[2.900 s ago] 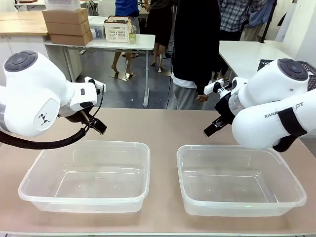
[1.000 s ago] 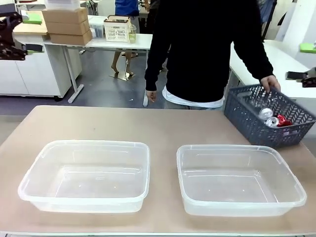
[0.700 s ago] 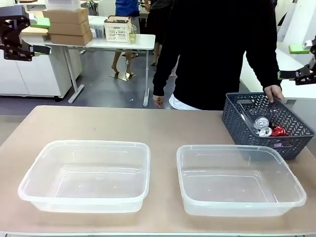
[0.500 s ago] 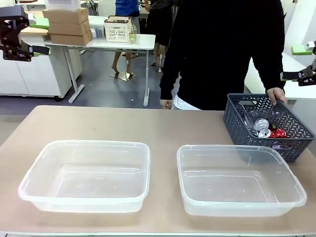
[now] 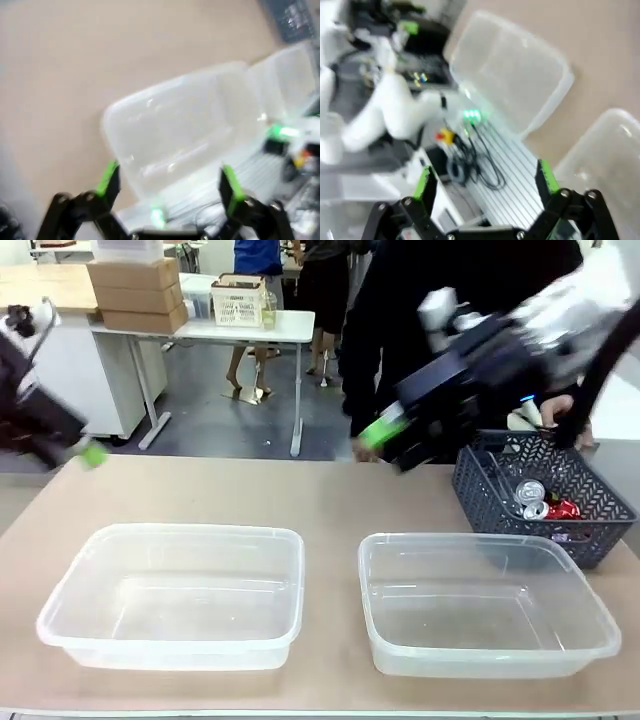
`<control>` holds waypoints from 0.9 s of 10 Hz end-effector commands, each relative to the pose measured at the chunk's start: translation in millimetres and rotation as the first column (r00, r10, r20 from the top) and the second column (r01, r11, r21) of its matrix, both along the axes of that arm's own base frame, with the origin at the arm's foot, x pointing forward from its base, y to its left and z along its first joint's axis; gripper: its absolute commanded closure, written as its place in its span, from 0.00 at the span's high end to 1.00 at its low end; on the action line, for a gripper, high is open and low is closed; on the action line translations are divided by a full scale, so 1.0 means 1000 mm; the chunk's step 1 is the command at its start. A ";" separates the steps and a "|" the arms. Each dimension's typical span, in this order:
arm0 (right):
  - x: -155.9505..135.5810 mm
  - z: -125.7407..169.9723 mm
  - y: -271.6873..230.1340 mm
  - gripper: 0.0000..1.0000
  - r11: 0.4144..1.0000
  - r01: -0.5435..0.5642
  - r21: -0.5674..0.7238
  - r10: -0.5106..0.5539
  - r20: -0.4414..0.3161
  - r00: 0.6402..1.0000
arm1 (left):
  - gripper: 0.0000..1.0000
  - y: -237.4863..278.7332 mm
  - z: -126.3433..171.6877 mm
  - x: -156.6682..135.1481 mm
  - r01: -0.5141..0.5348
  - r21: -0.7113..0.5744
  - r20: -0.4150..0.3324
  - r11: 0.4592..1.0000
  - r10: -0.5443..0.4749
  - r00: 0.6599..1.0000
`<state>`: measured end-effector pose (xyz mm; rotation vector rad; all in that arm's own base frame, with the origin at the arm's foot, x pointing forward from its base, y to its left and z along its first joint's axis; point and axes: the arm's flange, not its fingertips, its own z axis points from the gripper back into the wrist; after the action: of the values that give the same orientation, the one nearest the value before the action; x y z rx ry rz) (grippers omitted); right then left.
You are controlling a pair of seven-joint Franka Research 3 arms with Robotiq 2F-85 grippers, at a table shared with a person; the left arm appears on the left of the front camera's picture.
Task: Sort the waste into each basket.
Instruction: Pick up the Organizing box on the left side of the table and lift it.
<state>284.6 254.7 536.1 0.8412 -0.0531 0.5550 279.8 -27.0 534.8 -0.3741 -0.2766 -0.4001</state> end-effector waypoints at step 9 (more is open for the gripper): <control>-0.033 -0.066 0.133 1.00 0.894 0.063 -0.444 -0.123 -0.108 0.987 | 1.00 0.001 -0.058 -0.036 -0.061 0.189 -0.106 0.980 0.082 0.991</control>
<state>252.9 352.0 483.5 0.5490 0.1002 0.5149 257.2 -19.1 528.0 -0.2109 -0.1328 -0.4036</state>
